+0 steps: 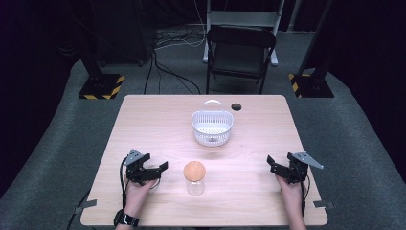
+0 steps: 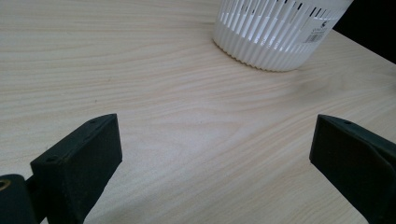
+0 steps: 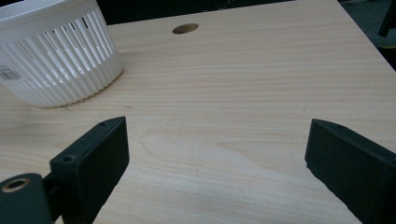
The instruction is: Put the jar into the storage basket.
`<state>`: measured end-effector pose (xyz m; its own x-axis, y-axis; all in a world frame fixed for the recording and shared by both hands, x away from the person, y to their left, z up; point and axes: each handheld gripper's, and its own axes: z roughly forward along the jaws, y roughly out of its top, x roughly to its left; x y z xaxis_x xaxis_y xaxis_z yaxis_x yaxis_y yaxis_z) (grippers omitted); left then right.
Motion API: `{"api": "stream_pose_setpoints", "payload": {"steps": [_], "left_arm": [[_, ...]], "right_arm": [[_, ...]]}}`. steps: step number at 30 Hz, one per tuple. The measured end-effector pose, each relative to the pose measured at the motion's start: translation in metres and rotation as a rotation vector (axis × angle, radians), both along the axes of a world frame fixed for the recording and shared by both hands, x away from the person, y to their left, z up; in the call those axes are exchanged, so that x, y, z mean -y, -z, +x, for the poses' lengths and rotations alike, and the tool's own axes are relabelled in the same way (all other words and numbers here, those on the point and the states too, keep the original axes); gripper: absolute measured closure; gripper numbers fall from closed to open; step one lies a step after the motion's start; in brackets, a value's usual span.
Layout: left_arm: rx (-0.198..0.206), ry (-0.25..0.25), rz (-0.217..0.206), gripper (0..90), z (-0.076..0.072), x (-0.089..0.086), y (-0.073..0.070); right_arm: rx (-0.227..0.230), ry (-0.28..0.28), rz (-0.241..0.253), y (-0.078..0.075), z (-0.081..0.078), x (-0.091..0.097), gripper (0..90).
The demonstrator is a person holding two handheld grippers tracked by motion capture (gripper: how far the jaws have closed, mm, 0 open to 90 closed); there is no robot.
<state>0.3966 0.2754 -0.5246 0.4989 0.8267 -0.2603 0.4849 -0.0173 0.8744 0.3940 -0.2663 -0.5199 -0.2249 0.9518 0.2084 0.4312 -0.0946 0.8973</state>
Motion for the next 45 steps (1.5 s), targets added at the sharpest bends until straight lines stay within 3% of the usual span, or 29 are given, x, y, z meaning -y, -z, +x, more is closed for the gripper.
{"api": "stream_pose_setpoints", "payload": {"steps": [21,34,38,42,45], "left_arm": [[0.019,0.026,-0.032,2.4,-0.003,-0.001,-0.003],[0.085,0.097,-0.086,2.4,-0.015,-0.007,-0.039],[0.081,0.129,-0.093,2.4,-0.019,-0.006,-0.049],[0.073,0.177,-0.131,2.4,-0.022,-0.003,-0.06],[0.089,0.217,-0.119,2.4,-0.026,0.003,-0.07]], "right_arm": [[-0.004,-0.003,-0.003,0.0,0.0,0.0,5.5],[-0.005,-0.005,-0.003,0.0,0.001,-0.001,5.5],[-0.006,-0.006,-0.003,0.0,0.001,-0.001,5.5],[-0.006,-0.005,-0.001,0.0,0.001,0.0,5.5],[-0.006,-0.006,-0.001,0.0,0.001,0.0,5.5]]}}
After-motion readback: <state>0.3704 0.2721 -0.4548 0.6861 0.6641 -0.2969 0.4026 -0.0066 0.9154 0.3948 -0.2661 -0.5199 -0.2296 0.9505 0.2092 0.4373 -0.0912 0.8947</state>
